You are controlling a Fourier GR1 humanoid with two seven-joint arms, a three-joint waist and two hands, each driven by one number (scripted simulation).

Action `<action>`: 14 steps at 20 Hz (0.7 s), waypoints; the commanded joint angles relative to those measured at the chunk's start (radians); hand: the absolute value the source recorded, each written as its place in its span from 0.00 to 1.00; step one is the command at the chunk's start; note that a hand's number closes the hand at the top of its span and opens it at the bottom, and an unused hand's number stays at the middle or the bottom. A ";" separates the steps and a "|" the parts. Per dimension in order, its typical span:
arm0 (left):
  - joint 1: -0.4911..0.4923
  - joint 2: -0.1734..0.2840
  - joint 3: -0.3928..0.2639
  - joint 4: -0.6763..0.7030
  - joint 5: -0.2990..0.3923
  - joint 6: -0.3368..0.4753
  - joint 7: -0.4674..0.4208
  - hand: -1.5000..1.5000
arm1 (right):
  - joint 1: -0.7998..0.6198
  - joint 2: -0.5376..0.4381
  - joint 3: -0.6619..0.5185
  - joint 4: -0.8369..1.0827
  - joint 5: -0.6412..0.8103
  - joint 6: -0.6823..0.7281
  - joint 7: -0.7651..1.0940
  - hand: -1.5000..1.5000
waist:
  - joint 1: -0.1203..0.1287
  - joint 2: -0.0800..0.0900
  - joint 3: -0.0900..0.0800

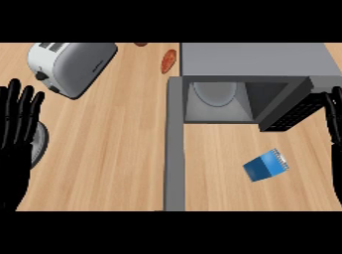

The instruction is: Pick up the milk, place it into the microwave and close the microwave

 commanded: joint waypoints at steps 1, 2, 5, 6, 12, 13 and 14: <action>-0.083 0.024 0.067 0.088 0.045 -0.017 -0.006 0.00 | 0.008 -0.018 0.005 -0.116 -0.033 0.029 0.085 0.00 | -0.006 0.013 0.009; -0.051 0.044 0.048 -0.021 0.053 -0.038 0.064 0.00 | 0.066 -0.041 -0.012 -0.094 -0.057 0.075 0.038 0.00 | -0.004 0.012 0.010; -0.013 0.118 0.142 0.009 0.192 -0.148 0.033 0.00 | 0.100 -0.101 -0.055 -0.169 -0.161 0.158 0.090 0.00 | -0.005 0.011 0.009; -0.115 0.138 0.180 0.140 0.205 -0.156 -0.002 0.00 | 0.086 -0.099 -0.052 -0.160 -0.168 0.159 0.104 0.00 | -0.010 0.013 0.009; 0.048 0.108 0.233 0.001 0.479 -0.216 0.118 0.00 | 0.183 -0.086 -0.046 -0.234 -0.316 0.222 0.144 0.00 | -0.002 0.011 0.009; 0.069 0.157 0.301 0.011 0.549 -0.272 0.108 0.00 | 0.185 -0.097 -0.067 -0.208 -0.335 0.245 0.118 0.00 | 0.001 0.011 0.009; 0.103 0.124 0.266 -0.046 0.547 -0.241 0.156 0.00 | 0.238 -0.071 -0.023 -0.256 -0.280 0.230 0.135 0.00 | 0.000 0.011 0.009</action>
